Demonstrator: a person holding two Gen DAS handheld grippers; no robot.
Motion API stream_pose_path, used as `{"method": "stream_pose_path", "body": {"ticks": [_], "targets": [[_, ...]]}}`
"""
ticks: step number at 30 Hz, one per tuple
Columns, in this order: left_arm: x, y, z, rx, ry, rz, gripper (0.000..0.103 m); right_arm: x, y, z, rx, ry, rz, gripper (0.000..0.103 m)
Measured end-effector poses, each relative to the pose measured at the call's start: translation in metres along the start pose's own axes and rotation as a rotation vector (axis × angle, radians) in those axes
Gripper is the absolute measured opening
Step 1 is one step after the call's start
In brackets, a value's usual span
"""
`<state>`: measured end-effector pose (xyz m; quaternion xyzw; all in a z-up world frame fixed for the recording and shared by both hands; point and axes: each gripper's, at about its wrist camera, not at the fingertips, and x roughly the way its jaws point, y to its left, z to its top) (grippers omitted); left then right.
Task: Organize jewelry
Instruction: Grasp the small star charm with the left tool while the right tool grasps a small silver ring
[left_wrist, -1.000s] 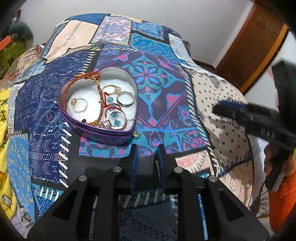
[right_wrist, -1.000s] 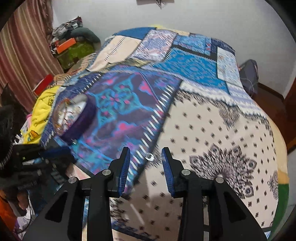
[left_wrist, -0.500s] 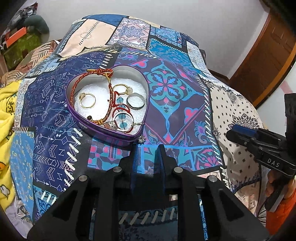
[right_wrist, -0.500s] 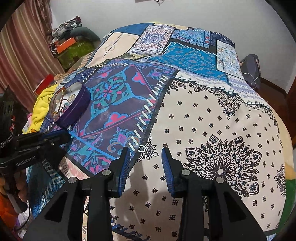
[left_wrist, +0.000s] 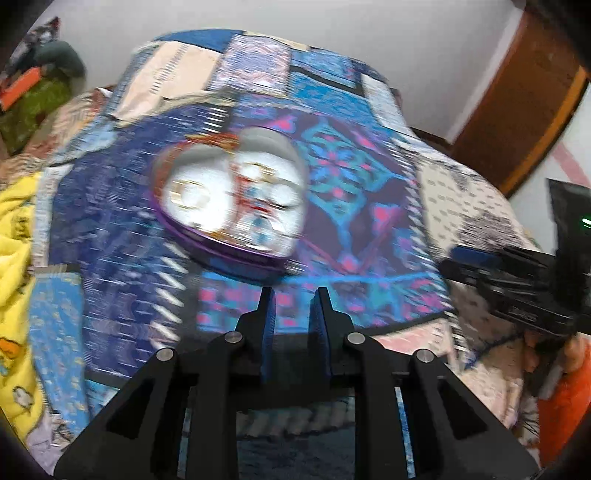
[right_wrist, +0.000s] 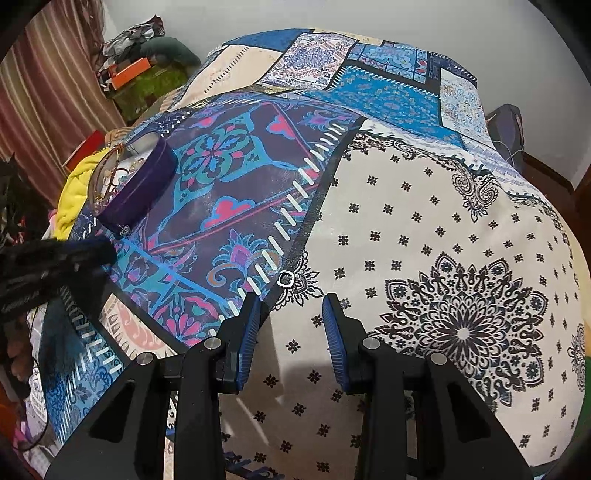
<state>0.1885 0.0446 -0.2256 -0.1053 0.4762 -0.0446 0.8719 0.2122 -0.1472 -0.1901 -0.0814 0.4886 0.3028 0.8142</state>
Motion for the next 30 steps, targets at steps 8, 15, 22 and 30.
{"method": "stream_pose_path", "body": {"ticks": [8,15,22,30], "targets": [[0.01,-0.002,0.008,-0.066,-0.036,0.022,0.02,0.0,0.003,0.002,-0.005,0.001,0.001,0.032],[0.014,0.001,0.015,-0.097,-0.063,0.084,0.02,0.0,0.0,-0.001,0.001,-0.005,0.007,0.032],[0.009,0.013,0.013,-0.225,-0.1,0.114,0.02,0.002,0.005,0.001,-0.035,-0.008,0.007,0.032],[0.005,0.03,0.012,-0.287,-0.104,0.133,0.011,0.004,0.007,0.002,-0.051,-0.011,0.012,0.032]]}}
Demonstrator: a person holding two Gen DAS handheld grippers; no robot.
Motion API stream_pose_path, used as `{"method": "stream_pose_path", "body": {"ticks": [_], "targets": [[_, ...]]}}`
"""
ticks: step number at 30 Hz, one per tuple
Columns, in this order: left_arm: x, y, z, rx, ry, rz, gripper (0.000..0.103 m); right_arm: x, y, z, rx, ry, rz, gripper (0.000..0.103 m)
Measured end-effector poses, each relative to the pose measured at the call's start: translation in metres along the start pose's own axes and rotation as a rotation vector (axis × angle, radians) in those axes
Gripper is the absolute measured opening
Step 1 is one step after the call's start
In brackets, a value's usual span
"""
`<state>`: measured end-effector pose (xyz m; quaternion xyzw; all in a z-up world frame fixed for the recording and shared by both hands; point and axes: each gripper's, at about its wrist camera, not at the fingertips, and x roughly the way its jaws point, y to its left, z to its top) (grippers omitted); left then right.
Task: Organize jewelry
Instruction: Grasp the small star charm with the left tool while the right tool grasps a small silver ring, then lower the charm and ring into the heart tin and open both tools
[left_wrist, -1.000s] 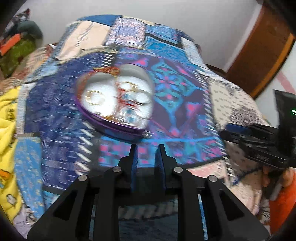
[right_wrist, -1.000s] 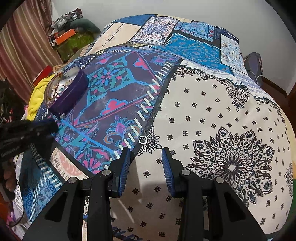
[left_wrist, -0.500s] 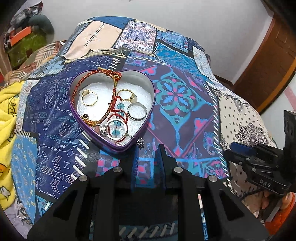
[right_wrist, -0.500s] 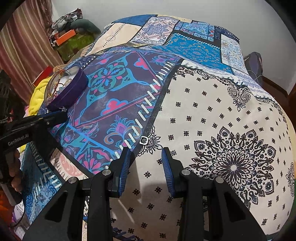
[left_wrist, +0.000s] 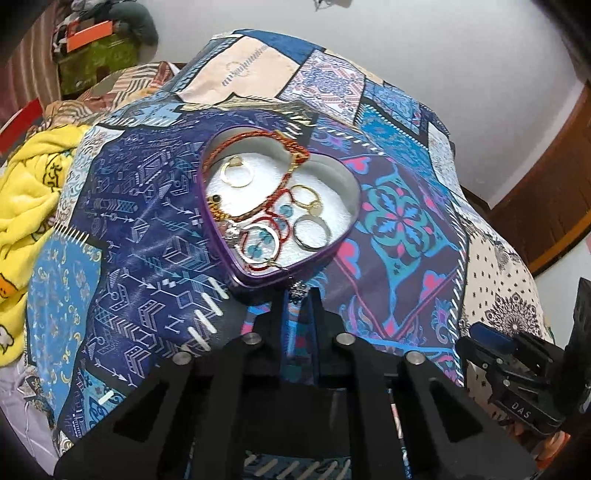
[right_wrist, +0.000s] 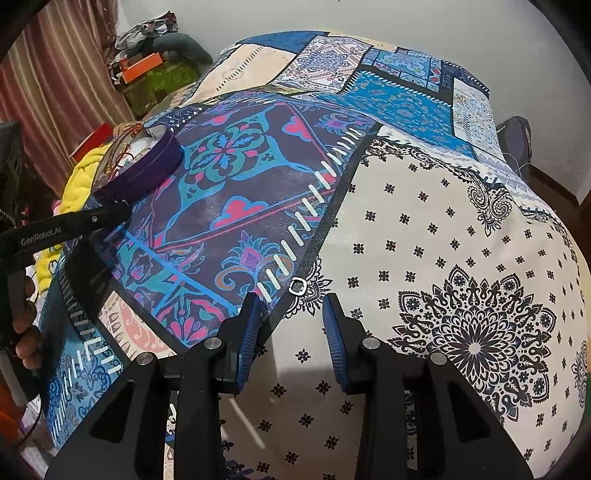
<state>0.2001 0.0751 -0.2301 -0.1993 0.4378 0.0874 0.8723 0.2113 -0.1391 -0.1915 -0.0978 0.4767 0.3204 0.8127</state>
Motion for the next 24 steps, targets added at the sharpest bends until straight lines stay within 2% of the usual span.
{"method": "stream_pose_path", "body": {"ticks": [4,10,15,19,24], "targets": [[0.0,-0.002,-0.001,0.009,-0.006,0.004,0.007,0.001,0.001,0.0,-0.005,-0.002,0.0,0.032],[-0.005,-0.002,-0.004,0.048,-0.009,-0.002,0.006,0.0,0.002,0.0,-0.001,-0.004,0.001,0.032],[-0.02,0.004,-0.008,0.085,-0.024,-0.007,0.006,0.003,0.002,0.004,0.002,-0.005,-0.016,0.022],[-0.032,0.01,-0.009,0.107,-0.045,0.003,0.006,0.007,0.005,0.008,-0.002,-0.003,-0.05,0.01],[-0.042,0.017,-0.007,0.113,-0.062,0.003,0.006,0.007,0.011,0.008,-0.021,-0.01,-0.078,0.008]]}}
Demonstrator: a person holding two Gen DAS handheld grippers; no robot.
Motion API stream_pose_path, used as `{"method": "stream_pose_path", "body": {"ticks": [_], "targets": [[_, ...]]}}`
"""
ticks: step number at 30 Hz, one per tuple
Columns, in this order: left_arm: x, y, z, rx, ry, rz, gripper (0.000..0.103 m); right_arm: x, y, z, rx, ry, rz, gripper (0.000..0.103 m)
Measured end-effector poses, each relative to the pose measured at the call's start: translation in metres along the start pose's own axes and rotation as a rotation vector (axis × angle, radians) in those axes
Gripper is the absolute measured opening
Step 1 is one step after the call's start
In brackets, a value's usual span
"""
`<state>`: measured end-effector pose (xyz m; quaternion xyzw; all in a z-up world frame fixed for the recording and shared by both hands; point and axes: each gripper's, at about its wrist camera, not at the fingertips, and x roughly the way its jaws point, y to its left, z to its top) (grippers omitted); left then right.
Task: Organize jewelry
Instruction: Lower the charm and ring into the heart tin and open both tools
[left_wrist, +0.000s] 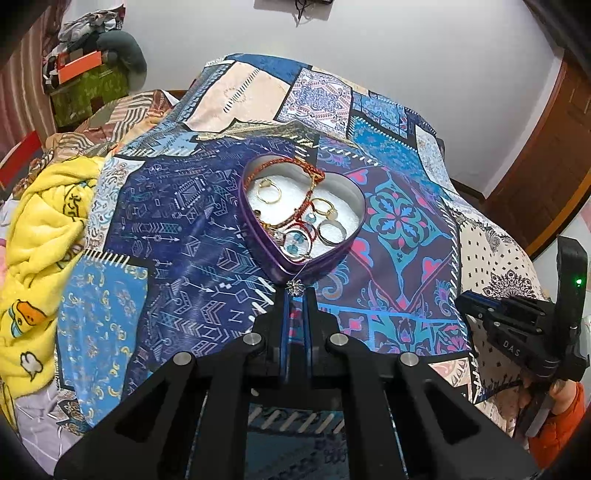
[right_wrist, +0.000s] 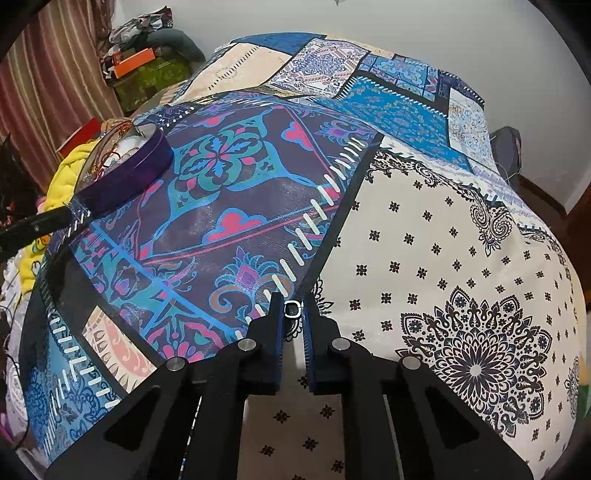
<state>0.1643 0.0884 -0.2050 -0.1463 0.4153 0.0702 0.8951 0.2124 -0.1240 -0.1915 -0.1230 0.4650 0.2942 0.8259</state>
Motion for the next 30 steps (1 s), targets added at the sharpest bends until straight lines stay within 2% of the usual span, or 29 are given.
{"method": "stream_pose_path", "body": {"ticks": [7,21,30], "targets": [[-0.013,0.002,0.005,0.031,-0.037,-0.001,0.006,-0.01,0.007,0.005,0.016,-0.027,0.03,0.008],[-0.029,0.0,0.042,0.118,-0.126,-0.052,0.006,-0.026,0.049,0.048,-0.008,-0.151,0.127,0.008],[-0.008,0.014,0.063,0.116,-0.091,-0.093,0.006,-0.022,0.07,0.073,-0.02,-0.2,0.182,0.008]]}}
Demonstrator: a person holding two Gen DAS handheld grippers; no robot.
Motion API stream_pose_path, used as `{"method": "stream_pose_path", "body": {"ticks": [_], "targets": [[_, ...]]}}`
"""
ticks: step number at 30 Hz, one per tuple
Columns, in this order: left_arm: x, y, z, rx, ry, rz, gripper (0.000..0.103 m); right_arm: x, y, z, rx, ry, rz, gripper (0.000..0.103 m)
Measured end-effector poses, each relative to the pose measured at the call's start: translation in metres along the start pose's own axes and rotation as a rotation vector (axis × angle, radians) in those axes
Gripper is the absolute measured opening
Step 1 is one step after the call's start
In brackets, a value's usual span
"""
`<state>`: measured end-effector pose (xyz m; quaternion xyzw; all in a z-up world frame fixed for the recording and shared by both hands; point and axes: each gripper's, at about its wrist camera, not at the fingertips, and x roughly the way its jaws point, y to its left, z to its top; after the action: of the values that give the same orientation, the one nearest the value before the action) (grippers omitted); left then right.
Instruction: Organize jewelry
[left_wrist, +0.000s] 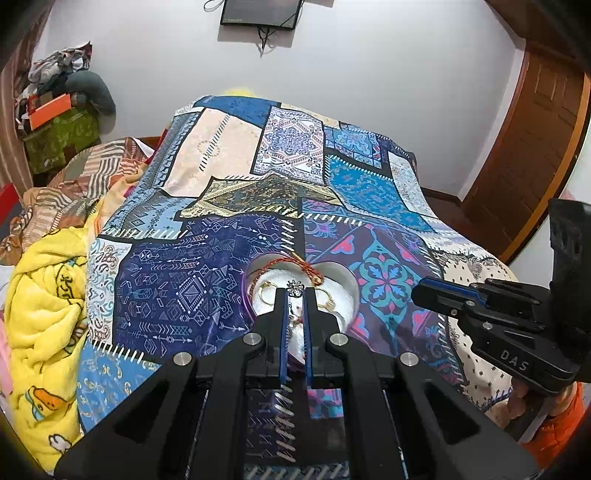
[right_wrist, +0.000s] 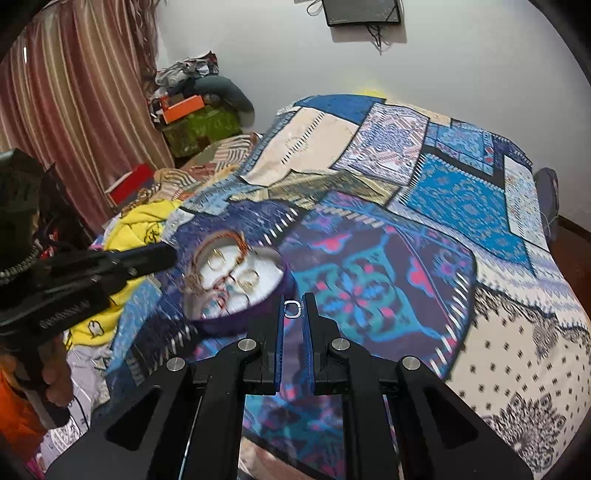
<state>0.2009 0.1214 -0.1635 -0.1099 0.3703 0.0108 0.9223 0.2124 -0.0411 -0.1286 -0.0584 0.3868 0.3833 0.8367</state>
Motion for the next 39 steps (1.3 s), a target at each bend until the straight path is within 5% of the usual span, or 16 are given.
{"method": "stream_pose_path", "body": {"ticks": [13,26,34,39], "targets": [[0.036,0.007,0.001,0.002,0.088,-0.063,0.006,0.041,0.017,0.012,-0.025,0.047,0.051,0.008],[0.021,0.001,-0.004,0.077,0.081,-0.045,0.01,0.049,0.022,0.01,-0.045,0.087,0.039,0.009],[-0.013,0.001,0.006,0.07,0.02,-0.009,0.021,0.017,0.03,0.018,-0.039,0.042,0.034,0.01],[-0.064,-0.011,0.016,0.09,-0.084,0.014,0.021,-0.036,0.041,0.032,-0.031,-0.069,0.019,0.01]]}}
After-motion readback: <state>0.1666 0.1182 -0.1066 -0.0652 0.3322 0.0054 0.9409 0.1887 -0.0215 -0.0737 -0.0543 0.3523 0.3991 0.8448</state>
